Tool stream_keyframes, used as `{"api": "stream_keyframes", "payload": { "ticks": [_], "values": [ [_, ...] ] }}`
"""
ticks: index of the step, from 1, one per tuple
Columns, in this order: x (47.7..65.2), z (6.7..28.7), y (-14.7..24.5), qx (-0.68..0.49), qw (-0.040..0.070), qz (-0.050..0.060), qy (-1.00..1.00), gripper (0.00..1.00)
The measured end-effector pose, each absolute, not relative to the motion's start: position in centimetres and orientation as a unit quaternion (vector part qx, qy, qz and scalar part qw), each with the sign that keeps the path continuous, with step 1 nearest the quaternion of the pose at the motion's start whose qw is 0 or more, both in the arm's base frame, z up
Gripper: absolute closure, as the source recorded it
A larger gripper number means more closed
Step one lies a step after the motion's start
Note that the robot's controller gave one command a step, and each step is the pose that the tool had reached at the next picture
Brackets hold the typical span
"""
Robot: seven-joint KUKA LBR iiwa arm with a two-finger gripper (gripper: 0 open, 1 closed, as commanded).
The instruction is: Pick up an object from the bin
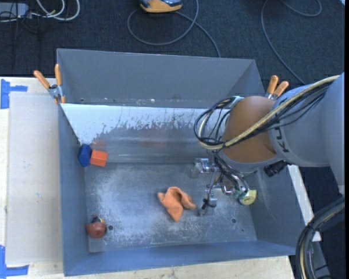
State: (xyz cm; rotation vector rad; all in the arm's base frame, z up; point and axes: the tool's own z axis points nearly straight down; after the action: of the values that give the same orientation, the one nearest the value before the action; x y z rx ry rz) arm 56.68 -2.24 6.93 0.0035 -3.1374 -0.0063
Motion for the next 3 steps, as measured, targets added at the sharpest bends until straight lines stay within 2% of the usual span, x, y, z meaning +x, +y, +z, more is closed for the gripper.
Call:
{"api": "stream_keyframes", "payload": {
  "ticks": [1,2,3],
  "values": [
    [56.3,7.0,4.2,0.000,0.002,0.000,-1.000,1.00],
    [56.3,7.0,4.2,0.001,0.002,0.000,-1.000,1.00],
    [57.4,12.3,3.2,0.011,0.004,0.000,-1.000,1.00]
  ]
}}
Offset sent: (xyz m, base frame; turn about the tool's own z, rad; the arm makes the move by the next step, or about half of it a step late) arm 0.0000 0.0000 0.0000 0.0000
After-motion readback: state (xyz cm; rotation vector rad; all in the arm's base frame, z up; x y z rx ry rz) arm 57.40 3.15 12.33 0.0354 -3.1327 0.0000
